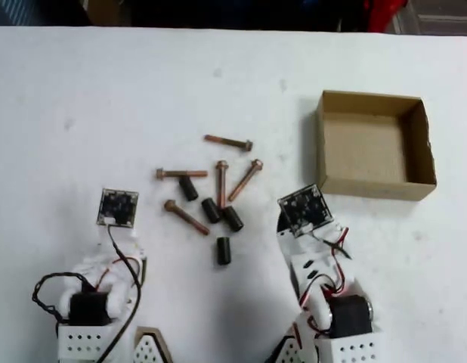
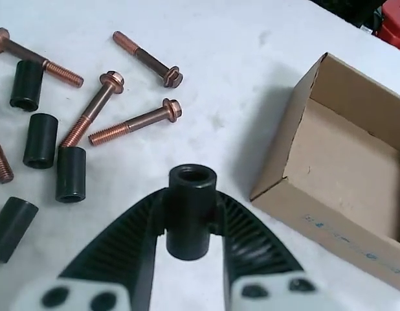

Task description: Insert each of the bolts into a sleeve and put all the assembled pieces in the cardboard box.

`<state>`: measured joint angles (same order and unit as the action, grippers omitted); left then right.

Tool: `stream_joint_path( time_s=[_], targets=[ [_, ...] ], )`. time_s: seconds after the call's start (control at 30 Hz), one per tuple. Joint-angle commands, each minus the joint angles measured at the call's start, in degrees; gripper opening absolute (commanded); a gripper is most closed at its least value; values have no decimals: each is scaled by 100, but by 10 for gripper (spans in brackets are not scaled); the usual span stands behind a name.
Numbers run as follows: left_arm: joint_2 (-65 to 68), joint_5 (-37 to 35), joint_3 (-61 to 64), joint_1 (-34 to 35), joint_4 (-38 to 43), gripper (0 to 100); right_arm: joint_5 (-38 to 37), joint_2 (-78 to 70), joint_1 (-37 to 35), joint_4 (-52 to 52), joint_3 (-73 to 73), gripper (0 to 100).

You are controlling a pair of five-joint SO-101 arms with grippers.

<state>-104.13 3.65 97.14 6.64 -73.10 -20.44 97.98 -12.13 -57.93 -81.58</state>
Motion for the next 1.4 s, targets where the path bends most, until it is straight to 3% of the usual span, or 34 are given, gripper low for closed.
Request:
stream_joint_path(
  time_s=[0.0,0.17,0.47,0.6,0.7,0.9,1.23,1.37],
  targets=[
    [-57,-62,-18,-84,-26,24,158,66,40,418,-105,16],
    [-57,-62,-18,-84,9,24,185,66,40,426,-193,16],
    [-57,-9,-18,-48,1248,24,193,66,40,1112,-747,16],
    [-57,1108,-79,-40,1459,24,193,66,40,1393,-888,16],
    [-57,1829,-264,101,1389,22,202,66,40,1640,-1002,16],
    [-57,1908,-1064,321,949,20,932,66,40,2018,-1187,16],
    [22,2391,-2084,338,114,20,1011,66,-13,1974,-1257,17],
    [1059,2514,-2734,330,88,20,1011,66,-13,2009,-1327,17]
  ],
)
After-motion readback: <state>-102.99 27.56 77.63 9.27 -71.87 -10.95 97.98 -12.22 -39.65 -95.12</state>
